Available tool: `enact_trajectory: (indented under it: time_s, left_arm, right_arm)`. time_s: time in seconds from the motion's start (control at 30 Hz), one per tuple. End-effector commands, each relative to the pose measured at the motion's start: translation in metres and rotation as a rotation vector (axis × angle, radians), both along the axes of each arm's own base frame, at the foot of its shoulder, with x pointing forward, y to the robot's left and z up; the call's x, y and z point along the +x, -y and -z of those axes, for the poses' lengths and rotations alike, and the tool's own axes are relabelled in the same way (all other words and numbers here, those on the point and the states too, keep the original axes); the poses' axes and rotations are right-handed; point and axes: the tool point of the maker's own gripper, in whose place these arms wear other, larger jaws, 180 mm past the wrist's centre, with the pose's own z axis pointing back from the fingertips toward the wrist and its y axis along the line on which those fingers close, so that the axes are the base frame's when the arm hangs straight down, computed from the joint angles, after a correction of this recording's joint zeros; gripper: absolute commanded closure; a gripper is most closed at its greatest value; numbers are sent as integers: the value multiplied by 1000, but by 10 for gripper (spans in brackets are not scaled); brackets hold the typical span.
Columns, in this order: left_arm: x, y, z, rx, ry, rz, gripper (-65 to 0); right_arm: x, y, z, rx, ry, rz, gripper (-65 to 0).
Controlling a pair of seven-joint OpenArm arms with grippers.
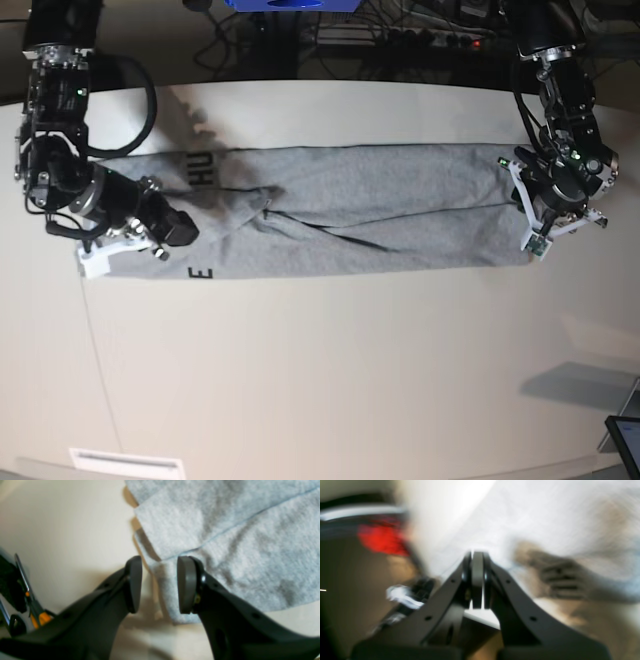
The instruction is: Fold the T-shirt properly
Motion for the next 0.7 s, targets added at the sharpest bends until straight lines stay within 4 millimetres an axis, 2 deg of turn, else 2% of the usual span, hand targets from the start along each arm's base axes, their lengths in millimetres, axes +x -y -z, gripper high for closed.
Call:
enact_trajectory:
  time_s: [0.0,0.13,0.3,0.47,0.67]
  left_arm:
    - [7,-5,-12,22,34,8,-235]
    - [7,-4,-12,18,35,8,-235]
    - [8,-2,-11,15,34,12,-235]
    - [8,-2,-10,15,33,13,-235]
    - [7,-2,-10,15,32,13,-235]
  right_arm:
    - [-1,-9,-7,-26,15,-41,0]
    - [-19,-21,22,-208,-33,-108,0]
    - [-22,-28,36,-341,-2,-146,0]
    - [-15,-28,37,-444,35,-138,0]
    - [-14,-51,35,-510,65,-205,0]
